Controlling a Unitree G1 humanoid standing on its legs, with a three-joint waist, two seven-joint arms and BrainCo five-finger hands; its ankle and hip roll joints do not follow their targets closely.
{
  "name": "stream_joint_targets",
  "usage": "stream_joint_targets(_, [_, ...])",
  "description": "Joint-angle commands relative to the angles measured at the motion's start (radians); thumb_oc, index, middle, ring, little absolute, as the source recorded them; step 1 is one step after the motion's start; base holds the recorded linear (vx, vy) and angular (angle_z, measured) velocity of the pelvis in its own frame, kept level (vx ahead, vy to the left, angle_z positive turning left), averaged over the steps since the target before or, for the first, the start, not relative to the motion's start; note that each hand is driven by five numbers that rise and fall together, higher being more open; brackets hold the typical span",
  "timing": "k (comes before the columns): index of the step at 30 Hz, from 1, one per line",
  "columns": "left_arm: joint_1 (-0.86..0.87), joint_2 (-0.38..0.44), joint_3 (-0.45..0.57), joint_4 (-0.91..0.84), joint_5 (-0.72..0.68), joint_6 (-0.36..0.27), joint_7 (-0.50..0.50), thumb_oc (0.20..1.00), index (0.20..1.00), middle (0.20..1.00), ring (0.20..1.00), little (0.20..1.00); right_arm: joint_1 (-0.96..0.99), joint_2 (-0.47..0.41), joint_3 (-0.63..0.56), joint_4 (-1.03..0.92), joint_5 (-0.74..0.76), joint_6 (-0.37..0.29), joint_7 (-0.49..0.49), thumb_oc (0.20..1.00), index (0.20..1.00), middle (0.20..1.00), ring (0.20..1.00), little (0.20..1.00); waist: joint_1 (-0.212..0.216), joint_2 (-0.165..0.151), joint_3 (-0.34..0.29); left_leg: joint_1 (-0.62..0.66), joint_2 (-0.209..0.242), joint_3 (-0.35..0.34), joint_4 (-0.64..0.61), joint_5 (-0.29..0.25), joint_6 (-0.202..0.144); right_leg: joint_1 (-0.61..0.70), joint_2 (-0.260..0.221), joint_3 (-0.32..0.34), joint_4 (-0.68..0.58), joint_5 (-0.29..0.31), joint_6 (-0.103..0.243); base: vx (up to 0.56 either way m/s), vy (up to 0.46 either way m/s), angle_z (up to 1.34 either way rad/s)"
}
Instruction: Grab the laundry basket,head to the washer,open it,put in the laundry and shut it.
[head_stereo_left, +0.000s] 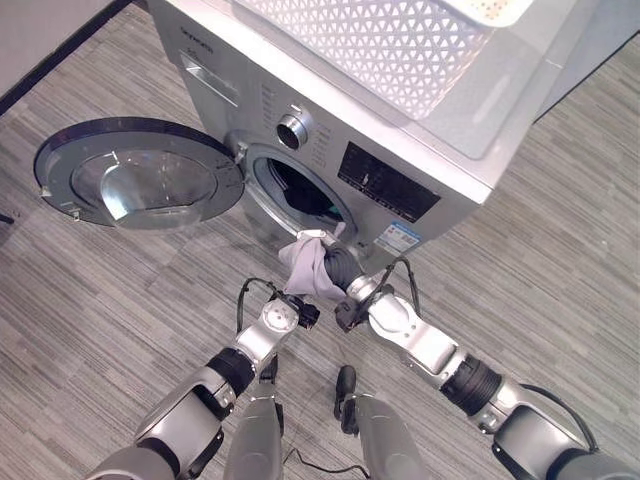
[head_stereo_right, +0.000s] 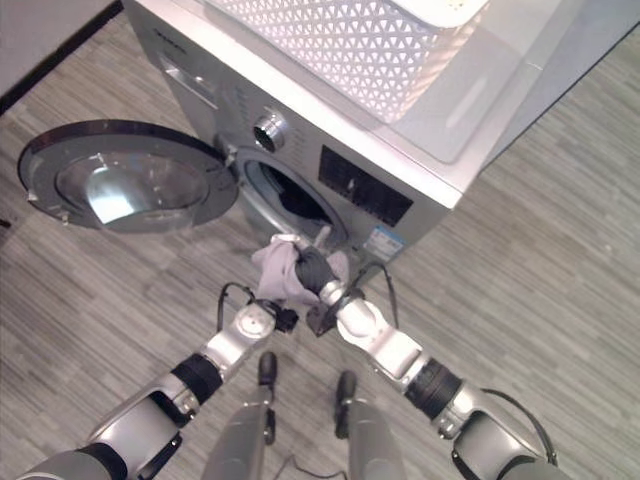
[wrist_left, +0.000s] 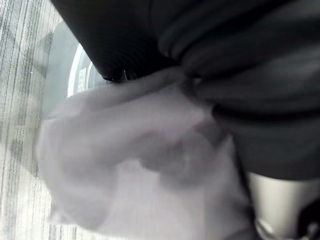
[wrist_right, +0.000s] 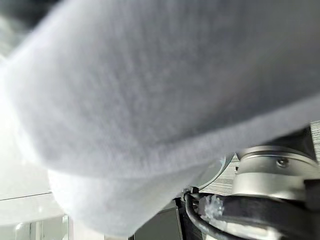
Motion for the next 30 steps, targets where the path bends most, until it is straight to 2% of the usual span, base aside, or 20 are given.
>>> stream_joint_targets(1, [-0.076,-0.1,0.026,0.037,0.015,-0.045,0.063,0.2,0.2,0.2,0.2,0.2,-0.076,0.129,0.041,-0.141,0.026,-0.096,0.032,0.2,0.2,0.2,0.2,0.2,0.001,-0.035,0.013,-0.037,0.06,0.024,0.016,-0.025,-0.011,0.095,-0.079,0.028,-0.166,0.066,0.064,-0.01,-0.005,-0.07])
stream_joint_targets(4, [-0.044,-0.087,0.055,0.012,0.032,-0.056,0.107,0.2,0.2,0.2,0.2,0.2,-0.057,0.111,0.035,-0.151,0.031,-0.103,0.03,0.2,0.2,0.2,0.2,0.2,0.003,-0.039,0.018,-0.035,0.063,0.025,0.01,-0.021,-0.012,0.095,-0.077,0.024,-0.17,0.068,0.062,0.0,-0.006,-0.05])
stream_joint_targets(6, [-0.019,-0.08,0.069,0.001,0.036,-0.06,0.118,0.2,0.2,0.2,0.2,0.2,-0.047,0.1,0.032,-0.154,0.039,-0.105,0.036,0.511,0.511,0.511,0.511,0.511,0.005,-0.042,0.018,-0.032,0.065,0.025,0.009,-0.021,-0.012,0.095,-0.076,0.024,-0.169,0.068,0.062,0.0,0.0,0.0])
stream_joint_targets(7, [-0.002,-0.073,0.079,-0.012,0.03,-0.064,0.12,0.2,0.2,0.2,0.2,0.2,-0.04,0.091,0.032,-0.153,0.041,-0.106,0.04,0.928,0.928,0.928,0.928,0.928,0.007,-0.043,0.019,-0.031,0.066,0.027,0.009,-0.021,-0.012,0.096,-0.075,0.024,-0.169,0.068,0.062,0.0,0.0,0.0])
stream_joint_targets(8, [0.014,-0.067,0.087,-0.022,0.025,-0.069,0.12,0.2,0.2,0.2,0.2,0.2,-0.032,0.079,0.028,-0.156,0.044,-0.108,0.047,1.0,1.0,1.0,1.0,1.0,0.008,-0.044,0.019,-0.031,0.066,0.027,0.01,-0.022,-0.012,0.097,-0.075,0.023,-0.17,0.069,0.061,0.0,0.0,0.0])
stream_joint_targets(13, [0.091,-0.024,0.121,-0.086,0.021,-0.086,0.104,0.2,0.2,0.2,0.2,0.2,0.029,0.013,0.006,-0.171,0.049,-0.113,0.094,1.0,1.0,1.0,1.0,1.0,0.011,-0.046,0.015,-0.03,0.069,0.027,0.01,-0.022,-0.014,0.097,-0.073,0.02,-0.17,0.069,0.06,0.0,-0.002,-0.01])
stream_joint_targets(15, [0.145,0.002,0.164,-0.11,0.025,-0.1,0.099,0.2,0.2,0.2,0.2,0.2,0.1,-0.033,-0.01,-0.188,0.078,-0.13,0.146,1.0,1.0,1.0,1.0,1.0,0.014,-0.047,0.017,-0.022,0.071,0.029,0.01,-0.024,-0.016,0.103,-0.074,0.019,-0.168,0.066,0.06,0.0,0.0,0.0])
stream_joint_targets(17, [0.152,0.005,0.179,-0.109,0.017,-0.106,0.095,0.2,0.2,0.2,0.2,0.2,0.121,-0.042,-0.011,-0.189,0.099,-0.138,0.166,1.0,1.0,1.0,1.0,1.0,0.013,-0.047,0.014,-0.024,0.072,0.029,0.008,-0.022,-0.016,0.101,-0.072,0.019,-0.17,0.067,0.06,0.0,0.0,0.0])
stream_joint_targets(19, [0.209,0.029,0.256,-0.129,-0.014,-0.14,0.081,0.2,0.2,0.2,0.2,0.2,0.279,-0.106,-0.041,-0.219,0.308,-0.163,0.323,1.0,1.0,1.0,1.0,1.0,0.012,-0.049,0.021,-0.019,0.075,0.031,0.008,-0.02,-0.022,0.103,-0.071,0.015,-0.163,0.061,0.061,0.0,0.0,0.0])
stream_joint_targets(21, [0.239,0.04,0.299,-0.131,-0.045,-0.16,0.064,0.2,0.2,0.2,0.2,0.2,0.368,-0.144,-0.064,-0.219,0.361,-0.157,0.384,1.0,1.0,1.0,1.0,1.0,0.006,-0.051,0.025,-0.02,0.076,0.032,0.009,-0.02,-0.024,0.102,-0.07,0.015,-0.159,0.059,0.062,0.0,0.0,0.0])
stream_joint_targets(22, [0.239,0.04,0.299,-0.131,-0.045,-0.16,0.063,0.2,0.2,0.2,0.2,0.2,0.368,-0.144,-0.064,-0.219,0.361,-0.157,0.384,1.0,1.0,1.0,1.0,1.0,0.006,-0.051,0.025,-0.02,0.076,0.032,0.009,-0.02,-0.024,0.102,-0.07,0.015,-0.159,0.059,0.062,0.0,0.0,0.0])
stream_joint_targets(25, [0.302,0.068,0.378,-0.141,-0.069,-0.191,0.045,0.2,0.2,0.2,0.2,0.2,0.515,-0.225,-0.138,-0.204,0.343,-0.148,0.433,1.0,1.0,1.0,1.0,1.0,-0.006,-0.055,0.032,-0.018,0.079,0.032,0.011,-0.021,-0.029,0.104,-0.069,0.014,-0.155,0.058,0.064,0.0,0.0,0.0])
stream_joint_targets(27, [0.318,0.075,0.403,-0.144,-0.082,-0.197,0.045,0.2,0.2,0.2,0.2,0.2,0.544,-0.231,-0.161,-0.188,0.343,-0.146,0.433,1.0,1.0,1.0,1.0,1.0,-0.009,-0.056,0.035,-0.018,0.081,0.033,0.012,-0.02,-0.031,0.104,-0.069,0.014,-0.155,0.059,0.065,0.0,0.0,0.0])
stream_joint_targets(30, [0.361,0.085,0.487,-0.127,-0.137,-0.22,0.047,0.2,0.2,0.2,0.2,0.2,0.643,-0.242,-0.267,-0.12,0.315,-0.143,0.435,1.0,1.0,1.0,1.0,1.0,-0.018,-0.059,0.047,-0.021,0.084,0.033,0.014,-0.017,-0.035,0.102,-0.066,0.013,-0.153,0.059,0.065,0.0,0.0,0.0])
